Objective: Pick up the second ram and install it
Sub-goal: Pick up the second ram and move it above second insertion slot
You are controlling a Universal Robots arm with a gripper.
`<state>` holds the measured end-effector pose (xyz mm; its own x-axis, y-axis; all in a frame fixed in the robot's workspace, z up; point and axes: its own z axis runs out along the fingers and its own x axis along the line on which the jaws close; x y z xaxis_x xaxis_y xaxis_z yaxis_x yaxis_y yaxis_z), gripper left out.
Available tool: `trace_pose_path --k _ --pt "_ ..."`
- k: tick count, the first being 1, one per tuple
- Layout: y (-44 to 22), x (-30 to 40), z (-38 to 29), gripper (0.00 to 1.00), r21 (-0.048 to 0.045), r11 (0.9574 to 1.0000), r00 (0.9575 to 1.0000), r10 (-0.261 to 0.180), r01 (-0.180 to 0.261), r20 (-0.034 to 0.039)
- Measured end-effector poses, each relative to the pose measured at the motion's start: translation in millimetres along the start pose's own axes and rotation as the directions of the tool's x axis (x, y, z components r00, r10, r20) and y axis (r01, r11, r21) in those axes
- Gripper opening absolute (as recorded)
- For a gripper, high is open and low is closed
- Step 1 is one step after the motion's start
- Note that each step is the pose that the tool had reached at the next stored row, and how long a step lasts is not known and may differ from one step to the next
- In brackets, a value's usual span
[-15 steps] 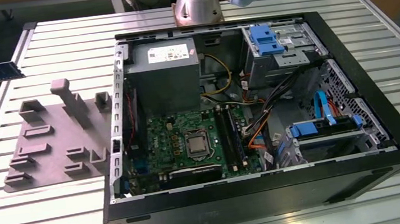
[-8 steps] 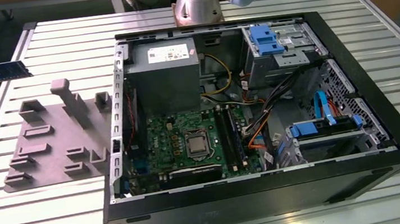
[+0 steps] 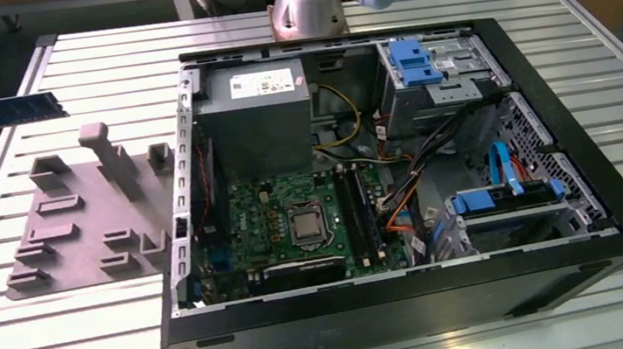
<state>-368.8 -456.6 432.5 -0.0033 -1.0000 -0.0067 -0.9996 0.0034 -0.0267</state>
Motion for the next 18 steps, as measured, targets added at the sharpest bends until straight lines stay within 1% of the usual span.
trace_pose_path --k 9,18 --pt "-17.3 0.0 0.5 0.11 0.0000 1.0000 1.0000 0.000 0.000 0.0000" --pt "-37.3 -0.1 1.2 0.11 0.0000 1.0000 1.0000 0.000 0.000 0.0000"
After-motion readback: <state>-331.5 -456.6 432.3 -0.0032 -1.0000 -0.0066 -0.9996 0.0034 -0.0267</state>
